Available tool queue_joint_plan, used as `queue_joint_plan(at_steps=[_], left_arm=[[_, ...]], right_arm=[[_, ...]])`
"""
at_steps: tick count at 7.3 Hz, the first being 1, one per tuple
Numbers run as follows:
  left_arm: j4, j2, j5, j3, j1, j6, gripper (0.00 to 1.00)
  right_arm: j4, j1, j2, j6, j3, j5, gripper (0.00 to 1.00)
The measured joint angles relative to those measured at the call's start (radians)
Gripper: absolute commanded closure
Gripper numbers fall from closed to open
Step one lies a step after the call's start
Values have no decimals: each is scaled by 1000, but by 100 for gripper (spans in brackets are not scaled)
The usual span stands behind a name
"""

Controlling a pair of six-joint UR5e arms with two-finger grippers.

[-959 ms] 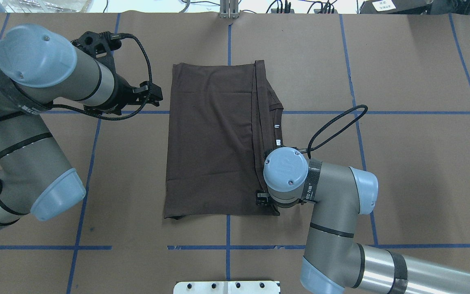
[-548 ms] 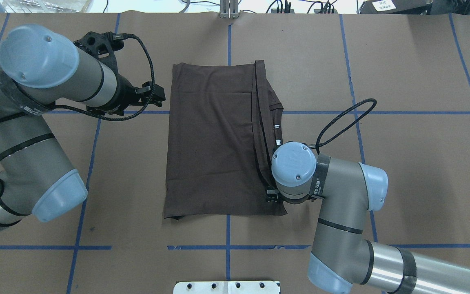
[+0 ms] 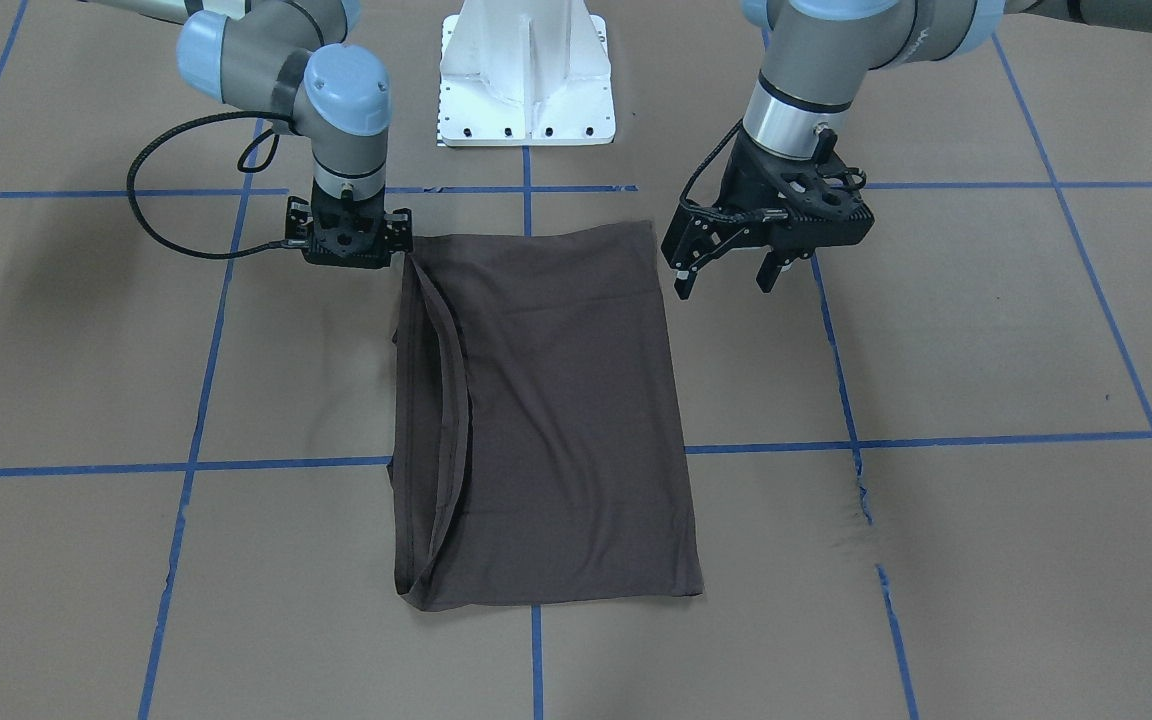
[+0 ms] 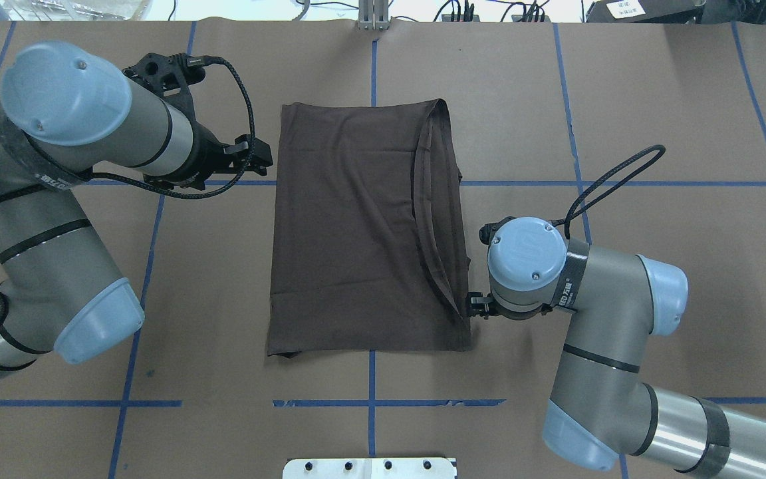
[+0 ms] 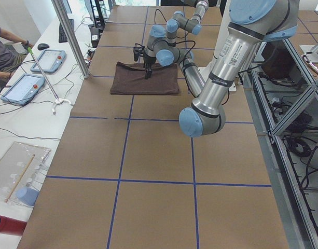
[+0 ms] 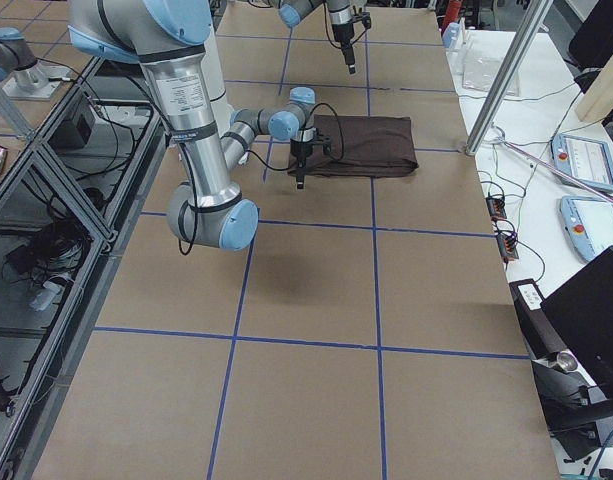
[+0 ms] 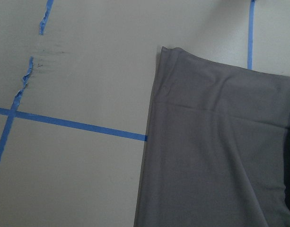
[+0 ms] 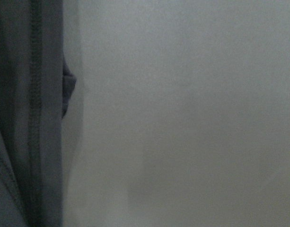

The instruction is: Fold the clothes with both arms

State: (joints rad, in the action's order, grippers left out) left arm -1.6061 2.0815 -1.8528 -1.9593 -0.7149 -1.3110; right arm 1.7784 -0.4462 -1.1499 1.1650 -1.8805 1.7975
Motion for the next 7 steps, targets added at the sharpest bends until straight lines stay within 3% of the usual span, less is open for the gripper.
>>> queue_joint_plan(at_steps=[2,5,7], left_arm=[[0,2,0,-1,0,4,0],[-1,0,0,0,0,8,0],[-1,-2,0,0,0,9,0]], right_arm=[[-6,-69,107,-54,58,14,0],[-26,-103,332,-90,330,17,0],[-72,-103,377,-107,449,24,0]])
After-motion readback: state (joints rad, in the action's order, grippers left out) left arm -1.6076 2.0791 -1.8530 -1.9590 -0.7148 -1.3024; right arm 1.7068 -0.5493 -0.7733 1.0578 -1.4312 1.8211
